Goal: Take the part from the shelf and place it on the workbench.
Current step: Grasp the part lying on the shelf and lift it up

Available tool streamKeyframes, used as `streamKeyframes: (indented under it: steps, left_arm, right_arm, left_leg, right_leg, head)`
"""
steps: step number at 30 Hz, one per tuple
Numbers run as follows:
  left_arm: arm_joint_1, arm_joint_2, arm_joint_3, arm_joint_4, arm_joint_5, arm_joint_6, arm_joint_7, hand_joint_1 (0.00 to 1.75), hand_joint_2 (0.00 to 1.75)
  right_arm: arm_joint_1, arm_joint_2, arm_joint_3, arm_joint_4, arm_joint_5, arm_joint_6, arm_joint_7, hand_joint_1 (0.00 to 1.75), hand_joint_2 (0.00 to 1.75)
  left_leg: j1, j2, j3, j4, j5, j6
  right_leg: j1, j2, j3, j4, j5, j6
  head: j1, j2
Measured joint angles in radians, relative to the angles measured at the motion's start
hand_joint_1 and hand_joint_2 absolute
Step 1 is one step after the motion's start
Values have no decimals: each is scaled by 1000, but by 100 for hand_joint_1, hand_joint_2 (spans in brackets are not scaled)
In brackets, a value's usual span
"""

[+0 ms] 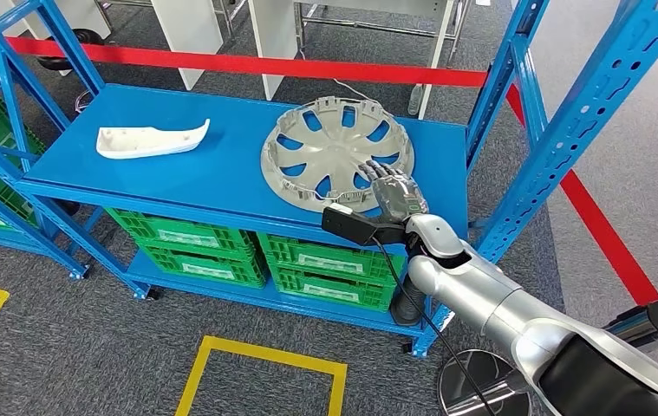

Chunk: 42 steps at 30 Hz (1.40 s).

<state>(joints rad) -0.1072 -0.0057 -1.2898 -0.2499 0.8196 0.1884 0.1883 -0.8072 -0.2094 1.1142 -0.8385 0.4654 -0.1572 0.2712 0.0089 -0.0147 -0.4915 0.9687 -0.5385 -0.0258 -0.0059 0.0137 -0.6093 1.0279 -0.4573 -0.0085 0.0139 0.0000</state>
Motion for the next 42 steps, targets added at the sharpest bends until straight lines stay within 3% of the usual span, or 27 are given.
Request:
streamKeyframes:
  steps: [23, 28, 31, 33, 35, 36, 37, 38, 40, 41, 42]
  left_arm:
    - [-4, 6, 0, 0, -14, -9, 12, 0, 0]
    - [-3, 7, 0, 0, -13, -10, 12, 0, 0]
    - [-4, 5, 0, 0, -13, -10, 12, 0, 0]
    - [-5, 3, 0, -1, -12, -10, 12, 0, 0]
    - [-4, 1, 0, -1, -12, -9, 12, 0, 0]
    - [-3, 0, 0, -1, -12, -9, 12, 0, 0]
    - [-2, 0, 0, -1, -12, -8, 12, 0, 0]
    - [-1, 0, 0, -1, -12, -7, 12, 0, 0]
    - [0, 0, 0, -1, -12, -4, 9, 0, 0]
    - [-1, 0, 0, -1, -12, -3, 7, 0, 0]
    - [-2, 0, 0, -1, -12, -1, 5, 0, 0]
  right_arm:
    - [12, -11, -23, 0, 0, 8, 1, 0, 0]
    - [15, -10, -23, 0, 0, 10, 1, 0, 0]
    - [15, -10, -23, -1, 0, 12, 2, 0, 0]
    - [13, -11, -23, -2, 0, 14, 5, 0, 0]
    - [15, -11, -23, -2, 0, 16, 7, 0, 0]
    - [19, -10, -23, -2, 0, 17, 8, 0, 0]
    - [22, -10, -22, -2, 0, 18, 9, 0, 0]
    - [24, -10, -22, -2, 0, 18, 10, 0, 0]
    - [24, -10, -23, -2, 0, 17, 10, 0, 0]
    - [23, -10, -22, -2, 0, 16, 11, 0, 0]
    - [24, -10, -22, -2, 0, 15, 11, 0, 0]
  left_leg:
    - [-3, 0, -2, 6, 0, 6]
    - [-7, 0, -7, 14, 0, 16]
    - [-4, 2, 1, -3, 10, 29]
    - [3, 6, 10, -21, 19, 35]
    - [5, 8, 14, -25, 19, 37]
    - [6, 7, 15, -24, 17, 36]
    - [6, 7, 18, -24, 14, 35]
    - [7, 6, 23, -22, 9, 32]
    - [9, 5, 30, -14, -8, 22]
    - [9, 4, 29, -6, -16, 15]
    - [9, 3, 24, 2, -22, 9]
  right_leg:
    - [-4, 0, 5, -11, 9, 8]
    - [-8, 0, 5, -13, 13, 17]
    - [-8, 0, 8, -18, 12, 29]
    - [-7, -3, -18, 41, -20, 36]
    - [-9, -6, -82, 165, -67, 41]
    - [-11, -7, -111, 214, -76, 43]
    - [-13, -7, -127, 234, -69, 44]
    - [-14, -8, -127, 218, -42, 45]
    - [-15, -8, -92, 115, 32, 47]
    - [-14, -7, -74, 65, 55, 46]
    - [-12, -6, -63, 34, 59, 39]
  head:
    - [0, 0]
    - [0, 0]
    - [1, 0]
    - [6, 0]
    - [10, 0]
    - [11, 0]
    - [12, 0]
    - [13, 0]
    - [14, 0]
    - [14, 0]
    - [12, 0]
